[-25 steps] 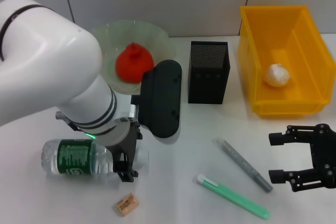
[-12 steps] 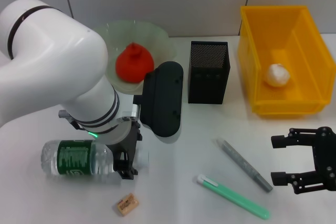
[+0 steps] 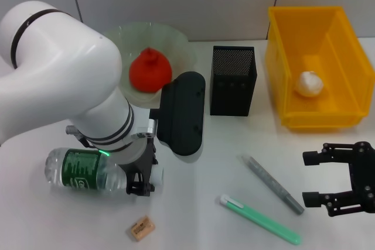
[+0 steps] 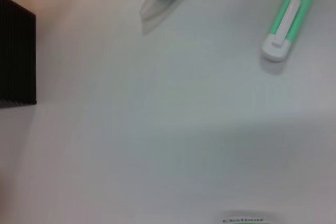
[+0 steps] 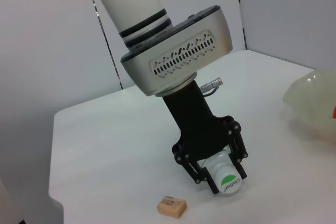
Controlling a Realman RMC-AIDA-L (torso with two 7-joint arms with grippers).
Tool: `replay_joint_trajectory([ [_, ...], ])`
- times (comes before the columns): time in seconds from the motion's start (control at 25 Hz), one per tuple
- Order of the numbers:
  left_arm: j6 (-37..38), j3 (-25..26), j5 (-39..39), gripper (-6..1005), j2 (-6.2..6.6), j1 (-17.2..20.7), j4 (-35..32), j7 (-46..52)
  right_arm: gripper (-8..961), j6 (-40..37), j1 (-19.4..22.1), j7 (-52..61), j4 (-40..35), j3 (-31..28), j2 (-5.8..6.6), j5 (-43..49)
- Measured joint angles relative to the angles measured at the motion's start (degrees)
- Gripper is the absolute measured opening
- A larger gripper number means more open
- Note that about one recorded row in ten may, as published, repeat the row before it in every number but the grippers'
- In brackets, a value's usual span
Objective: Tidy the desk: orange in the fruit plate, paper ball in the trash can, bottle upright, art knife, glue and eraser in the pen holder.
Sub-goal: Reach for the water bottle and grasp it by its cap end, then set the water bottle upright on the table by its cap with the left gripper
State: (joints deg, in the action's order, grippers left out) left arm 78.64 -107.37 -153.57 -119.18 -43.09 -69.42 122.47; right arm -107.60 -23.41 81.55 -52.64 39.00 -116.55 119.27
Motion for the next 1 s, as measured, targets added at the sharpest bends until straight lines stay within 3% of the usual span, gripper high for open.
replay_joint_trajectory([
  [0.08,-0.1,0.0,0.2,445,0.0,0.0,0.0,0.0,835,0.2,0.0,0.0,0.0,0.1,-0.01,0.0],
  [0.4,-0.3,2.5,1.6,453,0.03,2.6,-3.6,0.1,835,0.1,0.0,0.0,0.0,-0.1,-0.06,-0.2],
  [0.84,-1.4,18.4,11.7,463,0.5,16.7,-18.9,-4.7,835,-0.2,-0.3,1.1,0.0,-0.2,-0.63,-0.8],
  [0.92,-1.4,18.4,11.7,465,0.5,16.7,-18.9,-4.7,834,-0.3,-0.4,1.5,-0.2,-0.2,-0.82,-0.8],
  [0.96,-2.0,20.2,13.2,466,0.54,17.9,-19.5,-5.4,834,-0.3,-0.4,1.7,-0.2,-0.3,-0.89,-0.8],
  [1.0,-3.6,26.1,18.9,467,0.56,21.3,-20.2,-8.1,834,-0.3,-0.4,1.8,-0.2,-0.2,-0.92,-0.8],
])
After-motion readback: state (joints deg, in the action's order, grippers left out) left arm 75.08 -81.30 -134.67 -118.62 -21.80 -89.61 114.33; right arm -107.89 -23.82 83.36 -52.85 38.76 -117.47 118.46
